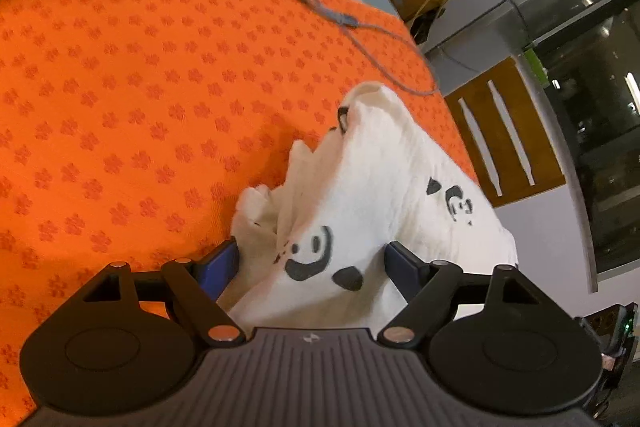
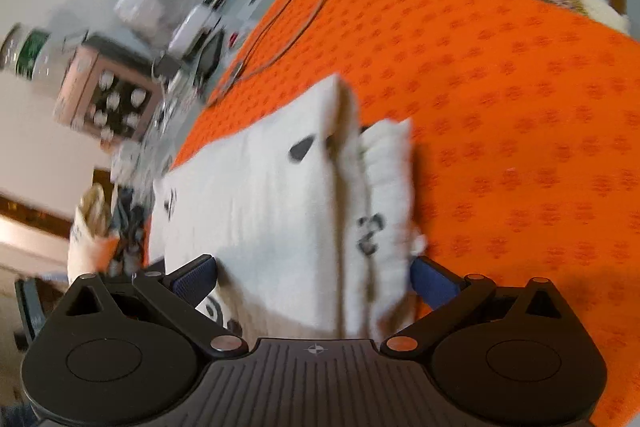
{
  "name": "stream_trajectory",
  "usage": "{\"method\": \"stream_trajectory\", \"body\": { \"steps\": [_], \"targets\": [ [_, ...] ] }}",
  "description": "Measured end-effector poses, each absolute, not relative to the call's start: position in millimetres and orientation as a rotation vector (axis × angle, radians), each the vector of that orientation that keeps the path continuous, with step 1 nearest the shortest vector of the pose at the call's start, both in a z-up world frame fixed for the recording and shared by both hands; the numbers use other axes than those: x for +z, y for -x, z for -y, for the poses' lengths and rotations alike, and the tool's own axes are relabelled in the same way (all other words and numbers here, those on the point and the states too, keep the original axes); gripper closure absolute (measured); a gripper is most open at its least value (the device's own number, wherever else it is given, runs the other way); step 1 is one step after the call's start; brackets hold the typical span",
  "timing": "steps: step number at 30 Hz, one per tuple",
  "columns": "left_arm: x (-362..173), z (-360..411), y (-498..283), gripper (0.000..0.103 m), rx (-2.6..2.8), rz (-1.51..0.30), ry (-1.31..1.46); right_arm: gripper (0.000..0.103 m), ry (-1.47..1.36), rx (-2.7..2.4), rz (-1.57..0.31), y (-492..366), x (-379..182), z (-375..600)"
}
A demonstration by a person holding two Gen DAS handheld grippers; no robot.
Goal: Fold clothes
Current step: 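Grasp the folded shirt with both tools and lift it toward the clothes stack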
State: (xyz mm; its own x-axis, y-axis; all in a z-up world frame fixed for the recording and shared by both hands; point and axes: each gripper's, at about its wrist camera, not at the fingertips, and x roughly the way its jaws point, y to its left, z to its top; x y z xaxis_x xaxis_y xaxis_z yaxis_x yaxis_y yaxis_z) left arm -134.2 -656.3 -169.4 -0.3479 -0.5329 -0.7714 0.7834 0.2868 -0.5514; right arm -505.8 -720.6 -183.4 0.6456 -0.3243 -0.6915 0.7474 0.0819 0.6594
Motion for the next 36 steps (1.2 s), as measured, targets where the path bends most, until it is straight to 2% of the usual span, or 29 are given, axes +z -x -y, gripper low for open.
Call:
{"method": "stream_trajectory", "body": {
  "steps": [2,4,6,9,11,22,29,36],
  "targets": [
    [-172.9,655.4,136.5,0.019,-1.388,-1.365,-0.231,0.000,-1.223,-0.838,-0.437,498.7,-184.9,720.1],
    [-176.5,653.2,138.7,0.031,-1.389,-1.388,-0.198,0.005,-1.204,-0.845,-0.444,494.8,-183.9,719.1],
    [-178.4,648.6,141.0,0.055,-1.385,-1.416,-0.150,0.041,-1.217,-0.827,-0.434,491.7,-184.5,719.9],
    [-167.9,642.5,145.4,0.065,-1.386,-1.386,-0.133,0.056,-1.263,-0.799,-0.391,490.0,-181.5,721.2],
    [-155.0,638.9,146.3,0.066,-1.390,-1.374,-0.118,0.060,-1.250,-0.792,-0.389,486.9,-170.2,722.0],
    [-45.0,583.7,92.9,0.066,-1.332,-1.267,0.100,0.062,-1.147,-0.604,-0.396,431.3,-68.7,739.7],
    [36.2,530.6,15.1,0.066,-1.205,-1.136,0.213,0.061,-1.077,-0.369,-0.422,328.6,-12.0,753.7],
    [87.3,505.9,-81.6,0.066,-1.059,-1.038,0.279,0.061,-1.004,-0.175,-0.461,190.7,30.8,766.9]
  ]
}}
